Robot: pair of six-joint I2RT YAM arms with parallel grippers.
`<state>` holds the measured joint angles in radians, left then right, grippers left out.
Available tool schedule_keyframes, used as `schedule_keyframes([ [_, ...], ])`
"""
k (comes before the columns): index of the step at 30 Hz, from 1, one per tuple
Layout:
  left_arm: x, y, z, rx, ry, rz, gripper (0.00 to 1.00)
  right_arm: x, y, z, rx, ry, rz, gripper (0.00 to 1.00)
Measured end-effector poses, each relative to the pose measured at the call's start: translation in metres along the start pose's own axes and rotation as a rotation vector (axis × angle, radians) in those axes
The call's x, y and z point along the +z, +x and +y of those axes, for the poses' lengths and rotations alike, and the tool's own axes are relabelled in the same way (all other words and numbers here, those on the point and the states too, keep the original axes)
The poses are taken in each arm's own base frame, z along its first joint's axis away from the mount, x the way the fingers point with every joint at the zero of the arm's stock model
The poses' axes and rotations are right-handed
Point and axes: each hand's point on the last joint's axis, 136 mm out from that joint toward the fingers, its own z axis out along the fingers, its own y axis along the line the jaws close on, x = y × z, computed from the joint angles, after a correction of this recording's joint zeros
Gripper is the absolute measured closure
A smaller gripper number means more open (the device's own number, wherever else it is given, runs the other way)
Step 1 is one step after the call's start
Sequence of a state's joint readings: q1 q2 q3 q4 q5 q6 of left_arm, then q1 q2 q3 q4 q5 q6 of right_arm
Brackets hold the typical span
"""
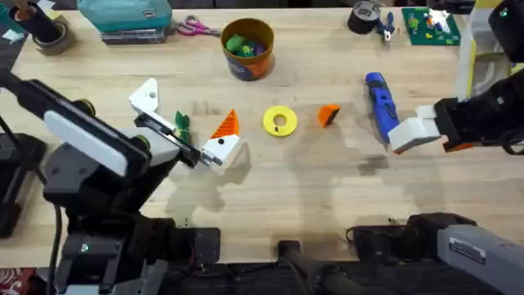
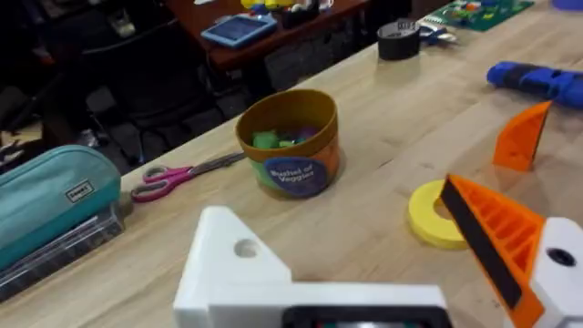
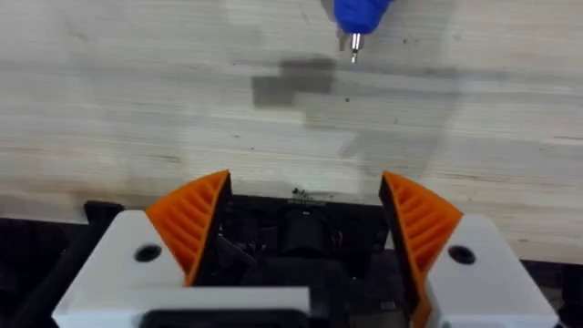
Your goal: Pick up the gripper from the table and insert it into the empty holder that is missing its gripper. Then pick up a screw, insert it into the mounting hole, and use the screwdriver to tighten it. Finally, clean up the table by picking up the vegetable and placing it into the bucket.
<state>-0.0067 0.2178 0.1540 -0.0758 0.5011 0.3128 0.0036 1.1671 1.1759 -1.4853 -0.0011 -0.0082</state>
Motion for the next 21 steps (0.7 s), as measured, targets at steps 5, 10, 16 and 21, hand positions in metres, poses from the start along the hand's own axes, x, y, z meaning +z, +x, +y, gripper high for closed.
schedule_keyframes([
  [5,-0.004,-0.004,-0.004,-0.055,0.005,-0.043,0.015,0.000,0.000,0.000,0.000,0.000,0.000,0.005],
  [10,-0.006,-0.003,-0.008,-0.147,0.016,-0.072,0.015,0.000,0.000,0.000,0.000,0.000,0.000,0.006],
  [16,-0.007,0.002,-0.020,-0.208,0.071,-0.087,0.015,0.000,0.000,0.000,0.000,0.000,0.000,0.004],
  [21,-0.009,0.003,-0.033,-0.216,0.143,-0.107,0.015,0.000,0.000,0.000,0.000,0.000,0.000,0.004],
])
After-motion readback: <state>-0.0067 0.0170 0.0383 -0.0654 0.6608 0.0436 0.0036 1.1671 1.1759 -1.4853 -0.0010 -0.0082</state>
